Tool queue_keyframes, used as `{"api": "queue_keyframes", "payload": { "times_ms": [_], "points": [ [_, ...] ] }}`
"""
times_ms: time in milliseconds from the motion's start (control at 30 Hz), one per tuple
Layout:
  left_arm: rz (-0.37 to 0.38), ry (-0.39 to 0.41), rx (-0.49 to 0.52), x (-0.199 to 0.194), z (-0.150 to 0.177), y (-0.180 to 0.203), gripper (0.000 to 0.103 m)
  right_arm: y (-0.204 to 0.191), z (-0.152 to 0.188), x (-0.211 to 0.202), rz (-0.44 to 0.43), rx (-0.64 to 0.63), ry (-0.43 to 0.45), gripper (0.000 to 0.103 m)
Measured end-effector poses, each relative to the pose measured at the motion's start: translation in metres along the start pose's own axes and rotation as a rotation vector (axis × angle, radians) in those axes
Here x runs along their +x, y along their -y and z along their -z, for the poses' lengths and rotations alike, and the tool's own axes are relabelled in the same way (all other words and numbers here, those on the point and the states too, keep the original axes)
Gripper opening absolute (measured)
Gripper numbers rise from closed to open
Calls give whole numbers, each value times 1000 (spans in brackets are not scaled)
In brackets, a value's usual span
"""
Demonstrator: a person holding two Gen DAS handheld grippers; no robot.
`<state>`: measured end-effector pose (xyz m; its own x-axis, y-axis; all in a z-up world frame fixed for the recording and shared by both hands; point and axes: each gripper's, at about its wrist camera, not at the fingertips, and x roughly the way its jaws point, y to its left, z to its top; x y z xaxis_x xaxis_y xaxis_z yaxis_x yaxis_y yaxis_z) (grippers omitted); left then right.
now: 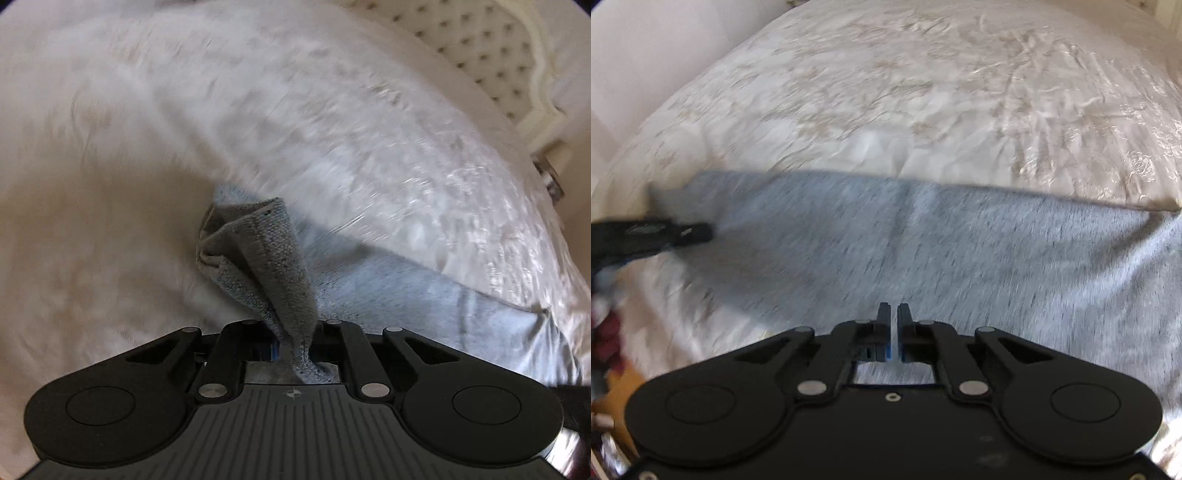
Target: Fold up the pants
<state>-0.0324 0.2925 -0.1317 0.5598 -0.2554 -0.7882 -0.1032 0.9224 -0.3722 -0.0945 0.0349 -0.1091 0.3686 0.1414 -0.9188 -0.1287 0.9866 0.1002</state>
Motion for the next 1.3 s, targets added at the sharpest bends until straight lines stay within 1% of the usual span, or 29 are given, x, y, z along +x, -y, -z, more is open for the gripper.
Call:
{"api": "queue_keyframes", "payload": {
  "times_ms": [167,233,300,367,500,633,733,800,867,900,933,967,1067,1100,1133,1167,1200,1267,1300],
  "points": [
    [14,82,79,-25,-10,27,12,18,-33,32,4,103,31,5],
    [12,105,111,-31,-10,38,12,23,-43,46,-4,134,28,5],
    [12,123,130,-36,-11,46,12,26,-44,57,-9,150,11,5],
    [10,145,143,-40,-10,56,11,27,-38,64,-29,159,-21,5],
    [11,182,198,-54,-5,89,11,31,-13,61,-78,165,-42,5],
    [19,221,321,-67,6,138,11,39,6,52,-143,155,-62,6],
    [50,243,421,-70,16,184,11,56,15,33,-178,149,-32,9],
    [101,239,468,-62,25,218,12,77,21,17,-181,161,-7,11],
    [151,206,504,-43,37,247,14,101,30,3,-162,182,9,13],
    [185,169,524,-27,45,264,15,114,35,-2,-147,191,11,13],
    [211,126,536,-11,53,276,20,128,41,-6,-123,199,7,13],
    [235,68,543,6,61,288,22,140,46,-7,-99,204,-5,15],
    [266,-90,539,49,84,310,25,179,63,-12,-48,246,-32,15],
    [281,-110,513,52,88,311,26,189,65,-14,-34,254,-36,14],
    [298,-112,497,50,88,311,27,195,67,-16,-11,232,-40,14],
    [318,-97,491,45,88,309,28,199,68,-19,-3,220,-43,16],
    [334,-73,495,37,87,306,29,204,69,-23,-2,219,-38,23],
    [332,-32,496,25,81,294,33,211,68,-30,20,211,-29,34],
    [319,-20,489,24,78,293,35,215,65,-34,42,205,-22,35]
  ]
}}
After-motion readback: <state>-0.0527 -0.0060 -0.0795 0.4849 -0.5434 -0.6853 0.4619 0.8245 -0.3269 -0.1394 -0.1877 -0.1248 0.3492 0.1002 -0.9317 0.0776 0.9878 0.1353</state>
